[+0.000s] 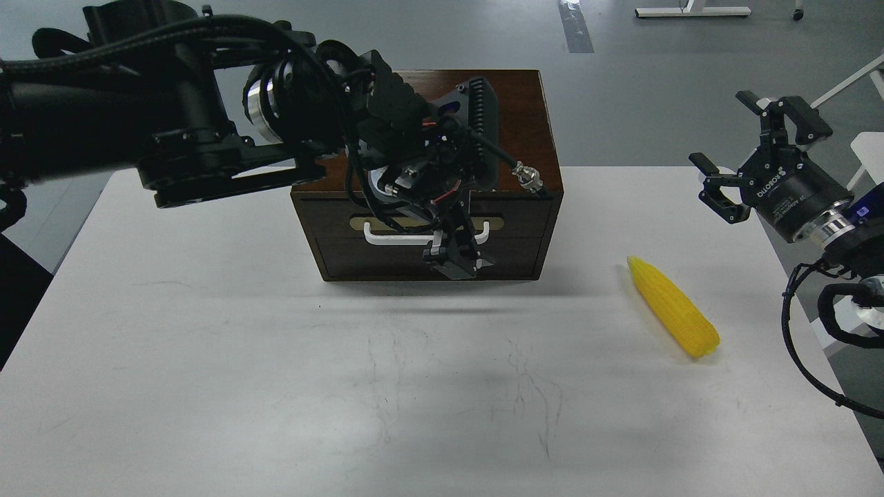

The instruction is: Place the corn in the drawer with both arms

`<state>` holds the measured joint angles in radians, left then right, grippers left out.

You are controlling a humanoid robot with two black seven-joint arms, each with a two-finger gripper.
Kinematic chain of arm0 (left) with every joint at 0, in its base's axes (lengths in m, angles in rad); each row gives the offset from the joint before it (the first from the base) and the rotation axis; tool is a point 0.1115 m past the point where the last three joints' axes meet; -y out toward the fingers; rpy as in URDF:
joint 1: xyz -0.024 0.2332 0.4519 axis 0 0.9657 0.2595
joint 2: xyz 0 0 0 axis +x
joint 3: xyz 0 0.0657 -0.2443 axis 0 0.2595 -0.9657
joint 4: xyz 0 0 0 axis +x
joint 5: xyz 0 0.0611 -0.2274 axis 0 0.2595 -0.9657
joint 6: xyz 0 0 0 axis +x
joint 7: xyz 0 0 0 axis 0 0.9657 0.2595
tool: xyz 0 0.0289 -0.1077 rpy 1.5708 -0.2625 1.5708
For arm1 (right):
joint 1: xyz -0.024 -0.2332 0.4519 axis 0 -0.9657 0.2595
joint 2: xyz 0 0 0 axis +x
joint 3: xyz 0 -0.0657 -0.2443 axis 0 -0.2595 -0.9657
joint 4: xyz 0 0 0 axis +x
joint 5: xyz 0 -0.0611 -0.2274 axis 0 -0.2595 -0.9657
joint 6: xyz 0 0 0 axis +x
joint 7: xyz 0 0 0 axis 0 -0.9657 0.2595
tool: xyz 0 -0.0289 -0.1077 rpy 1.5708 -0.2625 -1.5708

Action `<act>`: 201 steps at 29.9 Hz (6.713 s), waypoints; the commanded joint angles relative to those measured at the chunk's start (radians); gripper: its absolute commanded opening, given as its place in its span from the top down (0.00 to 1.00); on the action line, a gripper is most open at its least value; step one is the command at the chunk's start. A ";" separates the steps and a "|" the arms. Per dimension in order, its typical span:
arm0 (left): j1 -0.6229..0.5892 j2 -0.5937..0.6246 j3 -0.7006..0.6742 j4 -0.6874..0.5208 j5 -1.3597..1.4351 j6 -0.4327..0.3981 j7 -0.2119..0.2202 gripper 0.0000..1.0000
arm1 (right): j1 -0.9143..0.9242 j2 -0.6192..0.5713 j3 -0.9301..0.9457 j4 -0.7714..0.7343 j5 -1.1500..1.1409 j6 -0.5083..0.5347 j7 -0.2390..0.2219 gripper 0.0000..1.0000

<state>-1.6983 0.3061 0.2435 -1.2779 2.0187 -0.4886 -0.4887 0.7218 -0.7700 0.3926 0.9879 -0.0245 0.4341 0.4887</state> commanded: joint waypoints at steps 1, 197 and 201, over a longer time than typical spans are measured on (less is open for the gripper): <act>0.005 0.002 0.036 0.000 0.014 0.000 0.000 0.02 | -0.002 -0.002 0.000 0.000 0.000 0.000 0.000 0.00; 0.182 0.501 -0.349 -0.071 -1.575 0.000 0.000 0.02 | -0.021 -0.107 -0.009 -0.031 -0.009 0.022 0.000 0.00; 0.302 0.522 -0.351 -0.064 -1.695 0.059 0.000 0.02 | -0.021 -0.109 -0.027 -0.026 -0.040 0.022 0.000 0.00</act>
<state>-1.4896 0.8106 -0.1064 -1.3502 0.4189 -0.4883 -0.4882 0.7016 -0.8774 0.3798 0.9575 -0.0368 0.4556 0.4887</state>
